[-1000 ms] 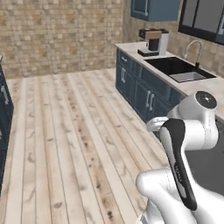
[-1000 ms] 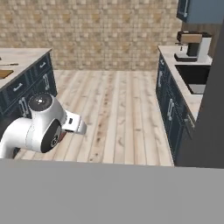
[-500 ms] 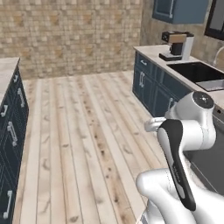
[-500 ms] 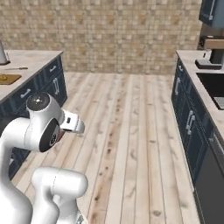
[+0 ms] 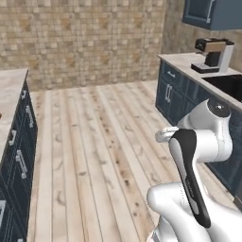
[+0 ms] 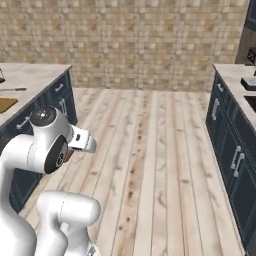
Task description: Retrieve the sausage and cheese from the fridge and place them on the cutting board on the counter.
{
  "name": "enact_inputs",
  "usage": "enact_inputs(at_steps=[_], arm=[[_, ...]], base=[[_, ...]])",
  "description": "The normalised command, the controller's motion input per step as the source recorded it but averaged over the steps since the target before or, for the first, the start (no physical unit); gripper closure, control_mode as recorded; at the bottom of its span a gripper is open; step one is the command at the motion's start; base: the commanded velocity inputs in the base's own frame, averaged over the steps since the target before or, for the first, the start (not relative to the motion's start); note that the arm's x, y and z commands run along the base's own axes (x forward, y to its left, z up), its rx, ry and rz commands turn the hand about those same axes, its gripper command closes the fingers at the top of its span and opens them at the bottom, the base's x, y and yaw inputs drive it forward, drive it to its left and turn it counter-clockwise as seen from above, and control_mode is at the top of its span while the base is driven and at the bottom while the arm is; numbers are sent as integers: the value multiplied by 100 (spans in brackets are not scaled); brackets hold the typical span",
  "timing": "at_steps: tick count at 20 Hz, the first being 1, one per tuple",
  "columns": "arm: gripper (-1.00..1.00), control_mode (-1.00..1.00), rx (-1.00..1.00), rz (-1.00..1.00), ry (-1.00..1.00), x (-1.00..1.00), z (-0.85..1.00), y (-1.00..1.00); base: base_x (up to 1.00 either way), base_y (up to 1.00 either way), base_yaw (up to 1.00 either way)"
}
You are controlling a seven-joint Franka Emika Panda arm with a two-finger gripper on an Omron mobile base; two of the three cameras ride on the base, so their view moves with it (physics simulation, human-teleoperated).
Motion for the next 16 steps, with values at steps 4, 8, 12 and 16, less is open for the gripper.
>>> enact_inputs(at_steps=[4, 8, 12, 16], arm=[[100, 100, 0, 0, 0, 0, 0, 0], [100, 100, 0, 0, 0, 0, 0, 0], [100, 100, 0, 0, 0, 0, 0, 0], [100, 100, 0, 0, 0, 0, 0, 0]], base=[[76, 47, 9], [78, 44, 9], [80, 44, 8], [80, 42, 10]])
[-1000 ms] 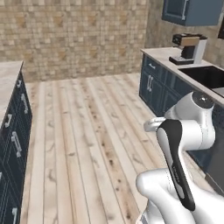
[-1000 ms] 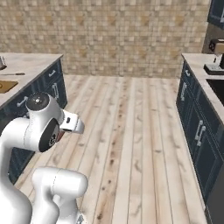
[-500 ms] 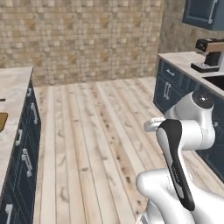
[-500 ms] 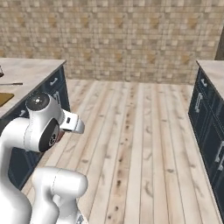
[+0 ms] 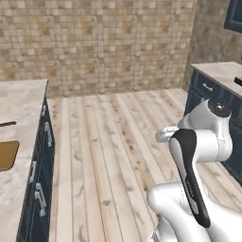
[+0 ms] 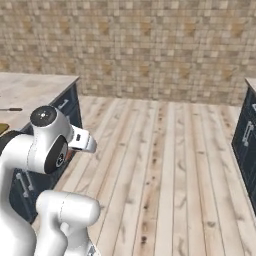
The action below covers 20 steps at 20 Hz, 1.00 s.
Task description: Retrieve the sausage and cheese from the fridge and place them on the cutting board on the counter.
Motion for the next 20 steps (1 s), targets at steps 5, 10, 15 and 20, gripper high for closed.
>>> enact_inputs(at_steps=[5, 10, 15, 20], arm=[[100, 100, 0, 0, 0, 0, 0, 0], [100, 100, 0, 0, 0, 0, 0, 0], [100, 100, 0, 0, 0, 0, 0, 0], [100, 100, 0, 0, 0, 0, 0, 0]], base=[[79, 37, 16], [79, 25, 26], [77, 10, 41], [64, 3, 56]])
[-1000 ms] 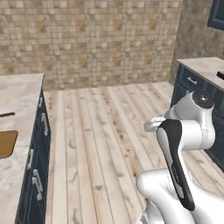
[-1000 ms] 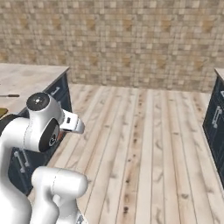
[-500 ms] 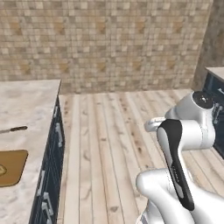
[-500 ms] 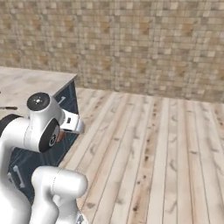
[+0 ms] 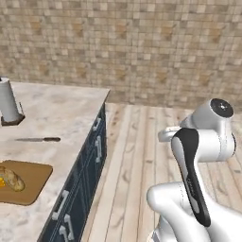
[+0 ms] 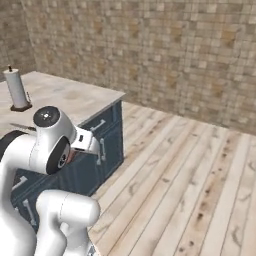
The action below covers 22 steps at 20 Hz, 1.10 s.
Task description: Retrieve the sausage and cheese from the fridge and place them on the cutting board on the counter.
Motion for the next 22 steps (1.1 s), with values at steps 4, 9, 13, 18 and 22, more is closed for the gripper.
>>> enact_inputs(at_steps=[4, 9, 13, 18, 22], arm=[[100, 100, 0, 0, 0, 0, 0, 0], [100, 100, 0, 0, 0, 0, 0, 0], [100, 100, 0, 0, 0, 0, 0, 0], [100, 100, 0, 0, 0, 0, 0, 0], [100, 100, 0, 0, 0, 0, 0, 0]], base=[[52, 0, 70], [45, 0, 77], [50, 0, 72], [50, 0, 72], [52, 0, 70]])
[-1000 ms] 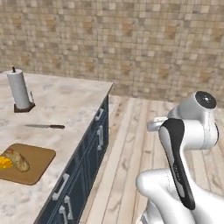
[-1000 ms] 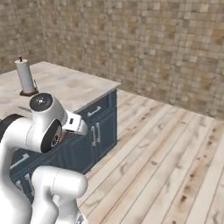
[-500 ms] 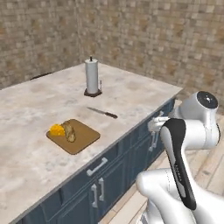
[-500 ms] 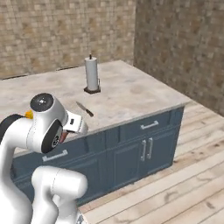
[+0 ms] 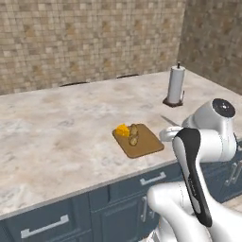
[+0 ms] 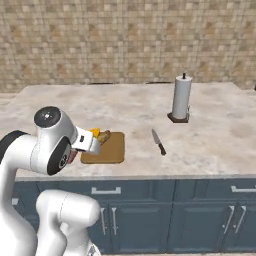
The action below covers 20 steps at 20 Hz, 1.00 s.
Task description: Retrieve the sausage and cheese from the fridge and place them on the cutting board on the counter.
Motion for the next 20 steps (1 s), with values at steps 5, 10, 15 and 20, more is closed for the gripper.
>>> enact_inputs(at_steps=[5, 10, 15, 20], arm=[[100, 100, 0, 0, 0, 0, 0, 0], [100, 100, 0, 0, 0, 0, 0, 0], [100, 100, 0, 0, 0, 0, 0, 0], [100, 100, 0, 0, 0, 0, 0, 0]], base=[[63, -11, 51], [65, -32, 29], [35, -9, 4], [0, 0, 0]])
